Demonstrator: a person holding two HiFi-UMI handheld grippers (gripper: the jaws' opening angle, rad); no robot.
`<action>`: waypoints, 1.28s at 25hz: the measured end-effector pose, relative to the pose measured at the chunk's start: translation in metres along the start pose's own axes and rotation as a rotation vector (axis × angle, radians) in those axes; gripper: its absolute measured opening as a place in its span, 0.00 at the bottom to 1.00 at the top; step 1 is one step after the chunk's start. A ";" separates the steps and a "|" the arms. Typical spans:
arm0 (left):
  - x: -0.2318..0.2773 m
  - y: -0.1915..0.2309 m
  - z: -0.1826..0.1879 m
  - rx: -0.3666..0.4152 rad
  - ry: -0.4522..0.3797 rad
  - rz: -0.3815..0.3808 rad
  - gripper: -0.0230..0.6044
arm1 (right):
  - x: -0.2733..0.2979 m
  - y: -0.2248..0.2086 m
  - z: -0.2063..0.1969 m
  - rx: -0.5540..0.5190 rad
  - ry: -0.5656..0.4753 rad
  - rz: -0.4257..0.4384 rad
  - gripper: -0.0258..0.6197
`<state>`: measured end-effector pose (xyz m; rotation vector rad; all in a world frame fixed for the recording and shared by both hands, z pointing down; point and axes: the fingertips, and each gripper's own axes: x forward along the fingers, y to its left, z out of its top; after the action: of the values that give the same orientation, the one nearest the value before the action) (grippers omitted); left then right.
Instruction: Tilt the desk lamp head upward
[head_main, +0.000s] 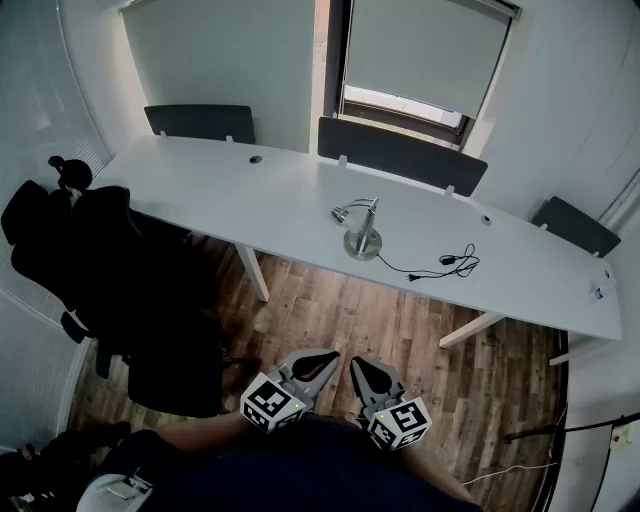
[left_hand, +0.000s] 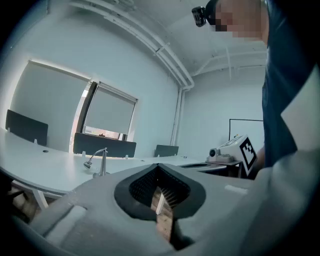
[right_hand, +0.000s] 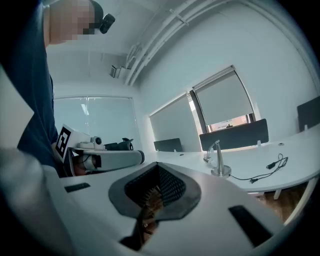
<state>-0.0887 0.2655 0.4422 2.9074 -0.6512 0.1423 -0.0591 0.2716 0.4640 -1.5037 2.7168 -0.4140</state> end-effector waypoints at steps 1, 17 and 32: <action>0.000 -0.001 0.000 0.000 -0.001 0.000 0.05 | -0.001 0.000 0.000 -0.002 -0.001 -0.001 0.05; 0.023 -0.007 0.004 0.024 -0.003 0.034 0.05 | -0.010 -0.019 0.005 0.000 -0.002 0.054 0.05; 0.069 0.023 0.006 -0.007 -0.007 0.118 0.05 | 0.006 -0.079 0.011 -0.035 0.026 0.088 0.06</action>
<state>-0.0356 0.2153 0.4485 2.8639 -0.8230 0.1437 0.0050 0.2237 0.4723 -1.3900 2.8113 -0.3884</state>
